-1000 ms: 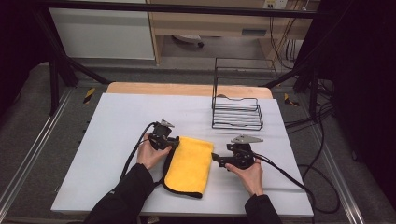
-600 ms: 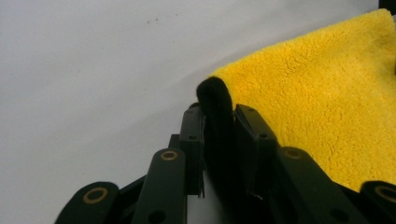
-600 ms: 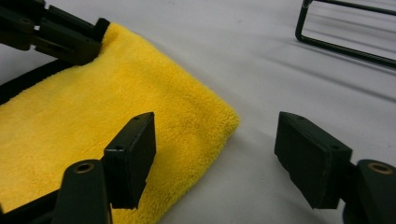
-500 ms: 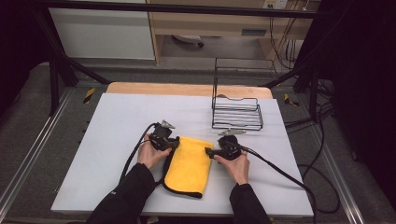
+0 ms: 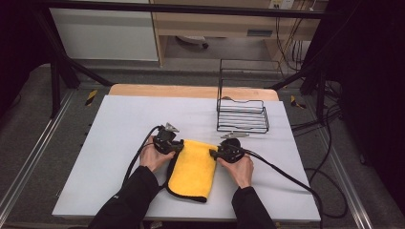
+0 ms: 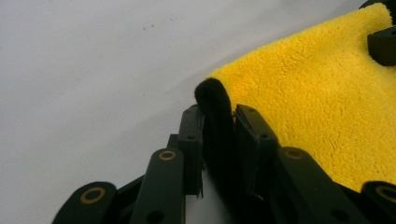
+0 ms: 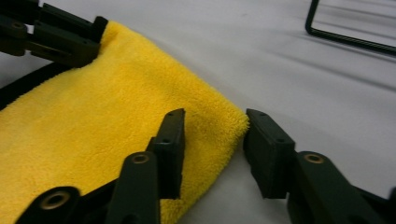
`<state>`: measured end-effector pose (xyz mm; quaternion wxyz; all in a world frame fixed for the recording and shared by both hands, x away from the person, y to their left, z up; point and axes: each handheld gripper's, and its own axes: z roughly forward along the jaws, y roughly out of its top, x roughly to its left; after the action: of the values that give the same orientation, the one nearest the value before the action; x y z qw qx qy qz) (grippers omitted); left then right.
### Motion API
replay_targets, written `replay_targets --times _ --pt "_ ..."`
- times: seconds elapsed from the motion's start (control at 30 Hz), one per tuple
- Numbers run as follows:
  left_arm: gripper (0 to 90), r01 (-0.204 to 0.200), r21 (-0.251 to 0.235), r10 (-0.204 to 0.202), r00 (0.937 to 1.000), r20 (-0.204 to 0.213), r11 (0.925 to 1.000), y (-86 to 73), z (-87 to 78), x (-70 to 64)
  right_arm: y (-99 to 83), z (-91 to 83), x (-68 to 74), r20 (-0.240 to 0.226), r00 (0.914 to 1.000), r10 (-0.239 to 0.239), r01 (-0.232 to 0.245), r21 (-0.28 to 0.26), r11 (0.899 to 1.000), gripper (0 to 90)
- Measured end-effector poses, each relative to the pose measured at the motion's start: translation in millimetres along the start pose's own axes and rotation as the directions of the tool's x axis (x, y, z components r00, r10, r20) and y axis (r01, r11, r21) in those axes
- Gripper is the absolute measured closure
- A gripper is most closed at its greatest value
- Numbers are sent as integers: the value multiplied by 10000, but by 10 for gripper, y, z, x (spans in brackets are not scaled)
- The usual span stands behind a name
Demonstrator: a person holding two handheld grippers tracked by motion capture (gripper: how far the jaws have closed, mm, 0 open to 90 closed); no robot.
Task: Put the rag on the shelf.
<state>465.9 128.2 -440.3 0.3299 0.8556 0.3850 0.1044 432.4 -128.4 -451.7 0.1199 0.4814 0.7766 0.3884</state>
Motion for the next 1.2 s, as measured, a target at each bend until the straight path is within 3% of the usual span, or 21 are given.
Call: replay_targets --times 0.23,0.63,0.83,1.03,1.2 --pt "717 4 -84 -4 10000 38 10000 -9 0 5 -1 4 8 -191 9998 105 -103 90 9999 679" --pt "770 643 -94 -638 9971 406 9979 2 -12 55 29 -4 0 -279 9941 1051 -1042 340 9940 808" --pt "803 730 -238 -719 9964 448 9970 2 -48 55 40 -28 -3 -367 9931 1111 -1099 325 9934 831" --pt "811 664 -762 -636 9972 392 9949 -5 -177 25 70 -124 18 -661 9930 976 -990 -188 9949 840" --pt "813 696 -1342 -633 9967 506 9885 -33 -342 7 92 -230 56 -1029 9916 787 -865 -733 9936 841"
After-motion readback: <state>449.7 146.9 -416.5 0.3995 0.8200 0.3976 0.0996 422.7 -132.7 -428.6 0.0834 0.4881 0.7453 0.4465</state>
